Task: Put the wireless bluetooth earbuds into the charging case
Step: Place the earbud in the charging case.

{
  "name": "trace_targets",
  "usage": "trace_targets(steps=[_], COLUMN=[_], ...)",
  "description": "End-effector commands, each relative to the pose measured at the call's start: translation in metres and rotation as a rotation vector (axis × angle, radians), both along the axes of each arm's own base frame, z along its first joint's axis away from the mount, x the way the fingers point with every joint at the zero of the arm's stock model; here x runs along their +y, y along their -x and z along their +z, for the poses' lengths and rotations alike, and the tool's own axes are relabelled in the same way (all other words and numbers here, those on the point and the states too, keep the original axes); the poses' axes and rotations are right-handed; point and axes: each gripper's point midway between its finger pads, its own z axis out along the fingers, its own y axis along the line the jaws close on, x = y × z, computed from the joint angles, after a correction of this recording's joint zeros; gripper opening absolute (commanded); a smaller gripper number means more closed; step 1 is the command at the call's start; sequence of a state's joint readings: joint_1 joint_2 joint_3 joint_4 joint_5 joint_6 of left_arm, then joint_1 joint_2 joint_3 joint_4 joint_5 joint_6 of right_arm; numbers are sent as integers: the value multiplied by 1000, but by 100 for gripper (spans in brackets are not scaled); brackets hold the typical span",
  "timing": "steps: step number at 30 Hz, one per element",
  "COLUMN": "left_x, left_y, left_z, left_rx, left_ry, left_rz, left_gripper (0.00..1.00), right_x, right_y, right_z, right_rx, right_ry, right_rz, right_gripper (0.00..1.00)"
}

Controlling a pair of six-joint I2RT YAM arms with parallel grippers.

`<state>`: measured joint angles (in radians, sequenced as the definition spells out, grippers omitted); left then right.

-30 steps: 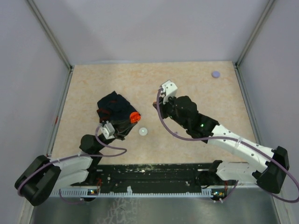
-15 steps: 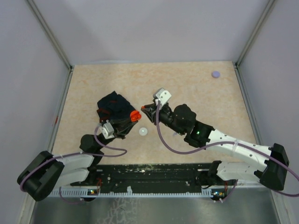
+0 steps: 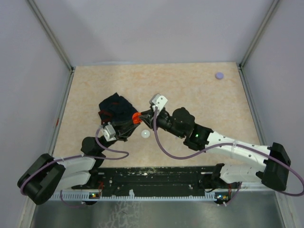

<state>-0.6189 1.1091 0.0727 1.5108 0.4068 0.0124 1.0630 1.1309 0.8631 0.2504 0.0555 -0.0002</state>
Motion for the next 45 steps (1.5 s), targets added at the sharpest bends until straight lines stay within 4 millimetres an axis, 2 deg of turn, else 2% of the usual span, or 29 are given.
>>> trace_targets(steps=[1,29,33,41,45], left_x=[4,9,7,3,2], left_y=[7,12,13,14,15], left_z=[33,43,42,35,35], left_rx=[-92,-73,-63,-27,-18], left_ry=[82,144,145,136,140], left_rz=[-15,-32,-44,-71,-85], left_gripper=[0,0,0,0,0], right_x=[13,16,12,2,1], right_y=[8,5,3,8,8], right_z=[18,-10,-4,22,23], right_rx=[-38,-41,-52,-97,-106], right_ry=[-49,-12,-35,-133,-145], right_rz=[48,20,2,-6,-6], right_gripper=[12,12,12,12,12])
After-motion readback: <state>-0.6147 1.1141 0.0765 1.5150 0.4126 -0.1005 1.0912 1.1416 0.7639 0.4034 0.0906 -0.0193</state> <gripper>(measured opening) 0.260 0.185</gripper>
